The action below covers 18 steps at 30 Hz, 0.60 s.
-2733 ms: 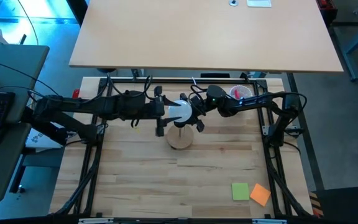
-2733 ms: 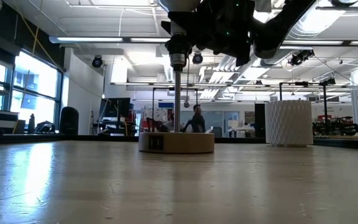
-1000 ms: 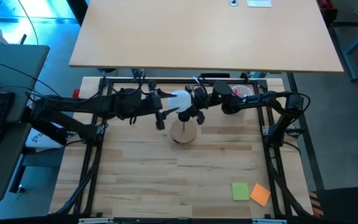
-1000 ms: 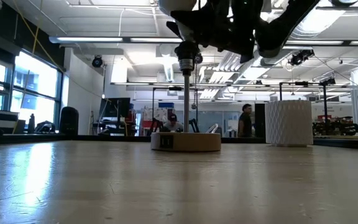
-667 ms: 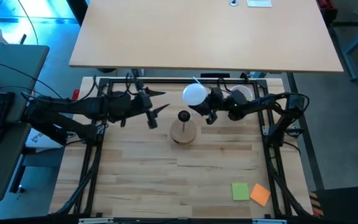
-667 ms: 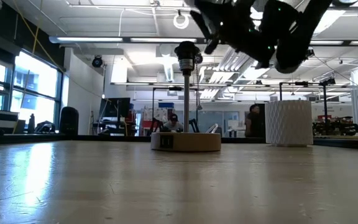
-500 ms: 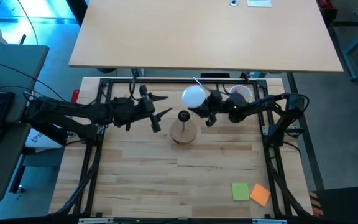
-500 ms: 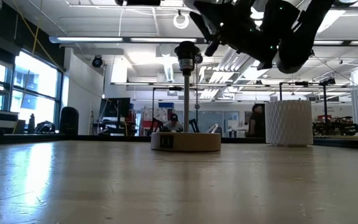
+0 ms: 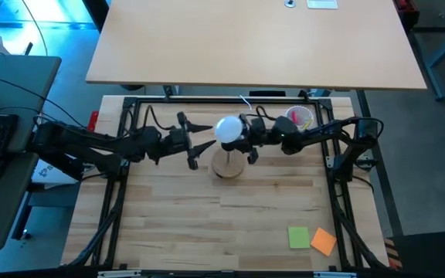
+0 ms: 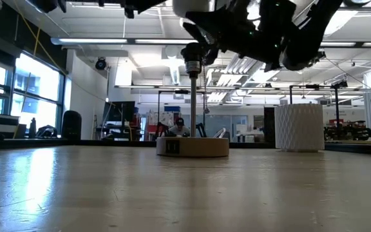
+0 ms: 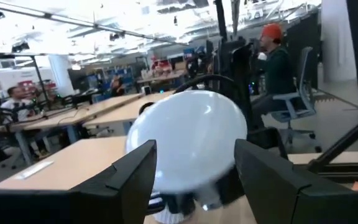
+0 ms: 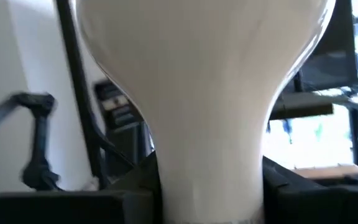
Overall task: Screw lightbulb
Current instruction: Insert the white lightbulb into the desk lamp
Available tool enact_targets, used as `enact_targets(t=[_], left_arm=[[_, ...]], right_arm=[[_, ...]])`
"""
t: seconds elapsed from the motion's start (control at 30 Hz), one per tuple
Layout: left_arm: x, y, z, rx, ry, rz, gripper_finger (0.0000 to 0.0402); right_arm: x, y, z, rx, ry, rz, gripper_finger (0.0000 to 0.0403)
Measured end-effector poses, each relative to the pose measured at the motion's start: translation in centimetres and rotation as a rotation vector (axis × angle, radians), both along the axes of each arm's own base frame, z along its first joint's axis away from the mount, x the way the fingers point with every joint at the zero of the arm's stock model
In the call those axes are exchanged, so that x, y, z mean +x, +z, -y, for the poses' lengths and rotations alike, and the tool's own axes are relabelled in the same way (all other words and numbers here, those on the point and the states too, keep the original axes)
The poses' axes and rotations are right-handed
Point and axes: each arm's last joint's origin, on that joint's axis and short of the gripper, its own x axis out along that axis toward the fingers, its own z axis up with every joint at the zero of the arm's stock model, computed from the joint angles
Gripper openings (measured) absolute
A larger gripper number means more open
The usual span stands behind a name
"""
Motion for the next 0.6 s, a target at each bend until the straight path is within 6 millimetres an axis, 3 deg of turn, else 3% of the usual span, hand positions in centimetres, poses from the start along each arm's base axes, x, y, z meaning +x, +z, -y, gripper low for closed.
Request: enact_targets(t=[0.6], left_arm=[[-0.04,-0.72,0.33,-0.069,0.091,-0.069,0.0211]], right_arm=[[0.75,0.28,0.04,-0.054,-0.034,-0.03,0.0119]])
